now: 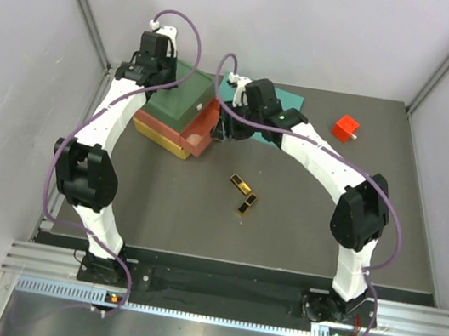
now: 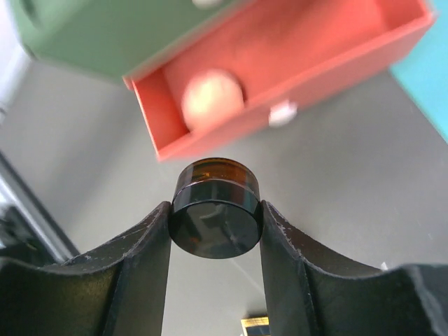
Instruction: Organize the makeup
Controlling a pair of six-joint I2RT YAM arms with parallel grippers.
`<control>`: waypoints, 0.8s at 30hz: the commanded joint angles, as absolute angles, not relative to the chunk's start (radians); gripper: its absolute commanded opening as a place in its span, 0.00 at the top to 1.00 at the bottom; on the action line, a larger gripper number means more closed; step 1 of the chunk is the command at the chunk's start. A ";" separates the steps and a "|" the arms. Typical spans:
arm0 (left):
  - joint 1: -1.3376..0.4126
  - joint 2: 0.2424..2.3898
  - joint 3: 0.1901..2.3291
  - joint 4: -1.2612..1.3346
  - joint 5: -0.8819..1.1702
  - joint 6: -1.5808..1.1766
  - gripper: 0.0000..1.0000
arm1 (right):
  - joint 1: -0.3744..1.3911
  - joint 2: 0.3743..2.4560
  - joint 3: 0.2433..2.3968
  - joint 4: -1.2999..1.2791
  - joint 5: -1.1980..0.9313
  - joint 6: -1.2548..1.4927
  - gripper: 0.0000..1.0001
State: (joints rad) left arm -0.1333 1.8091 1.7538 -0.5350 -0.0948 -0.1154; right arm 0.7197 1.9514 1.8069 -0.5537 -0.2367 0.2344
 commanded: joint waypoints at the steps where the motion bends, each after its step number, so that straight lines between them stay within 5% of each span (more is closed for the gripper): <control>1: -0.130 1.908 1.707 -0.779 -0.086 -0.129 1.00 | 0.692 1.950 1.876 -0.326 -0.379 0.388 0.87; 18: -0.130 1.908 1.706 -0.779 -0.091 -0.126 1.00 | 0.686 2.114 1.974 -0.195 -0.434 0.543 0.80; 24: -0.130 1.910 1.706 -0.779 -0.100 -0.124 1.00 | 0.684 2.125 1.970 -0.204 -0.428 0.543 0.69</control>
